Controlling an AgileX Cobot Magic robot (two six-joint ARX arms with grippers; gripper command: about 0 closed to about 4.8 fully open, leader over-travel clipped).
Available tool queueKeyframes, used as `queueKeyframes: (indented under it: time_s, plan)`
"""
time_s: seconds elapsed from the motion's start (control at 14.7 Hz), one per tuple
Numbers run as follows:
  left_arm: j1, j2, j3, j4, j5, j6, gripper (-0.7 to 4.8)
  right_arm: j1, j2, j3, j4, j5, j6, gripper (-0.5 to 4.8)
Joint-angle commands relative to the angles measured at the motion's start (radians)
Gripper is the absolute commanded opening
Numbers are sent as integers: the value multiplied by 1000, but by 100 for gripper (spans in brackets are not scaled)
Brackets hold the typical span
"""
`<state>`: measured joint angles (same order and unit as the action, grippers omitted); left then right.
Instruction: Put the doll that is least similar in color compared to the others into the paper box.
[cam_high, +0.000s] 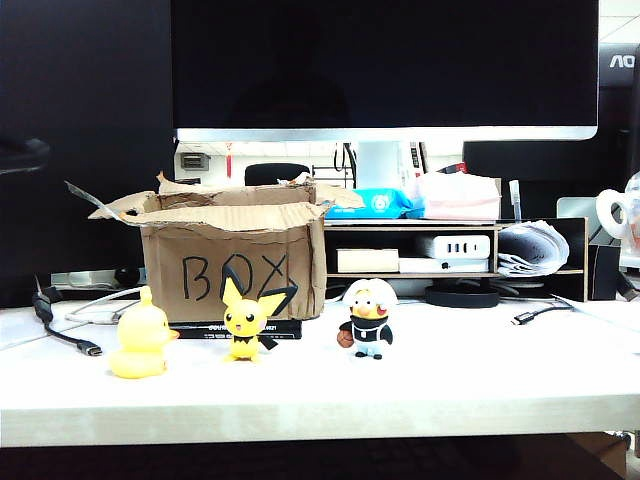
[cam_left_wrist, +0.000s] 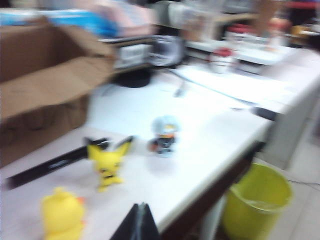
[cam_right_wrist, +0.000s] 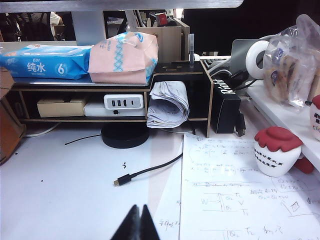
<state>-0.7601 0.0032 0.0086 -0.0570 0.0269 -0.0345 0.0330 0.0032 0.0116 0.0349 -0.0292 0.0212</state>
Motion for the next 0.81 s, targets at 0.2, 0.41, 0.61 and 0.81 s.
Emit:
queueKeyframes:
  time_s: [0.2,0.41,0.61,0.81]
  plan:
    - [-24,2,1,10,-1,0,-5,0,0,-3,13,1,1,-5]
    - [35,164,2,11,-5,0,-5,0,0,-3,14,1,1,-5]
    - [48,378,2,8,-5,0,-5,0,0,-3,21,1,1,-5]
    - [143,379,2,6,-4,0,-5,1,0,0,25,-16,105,-5]
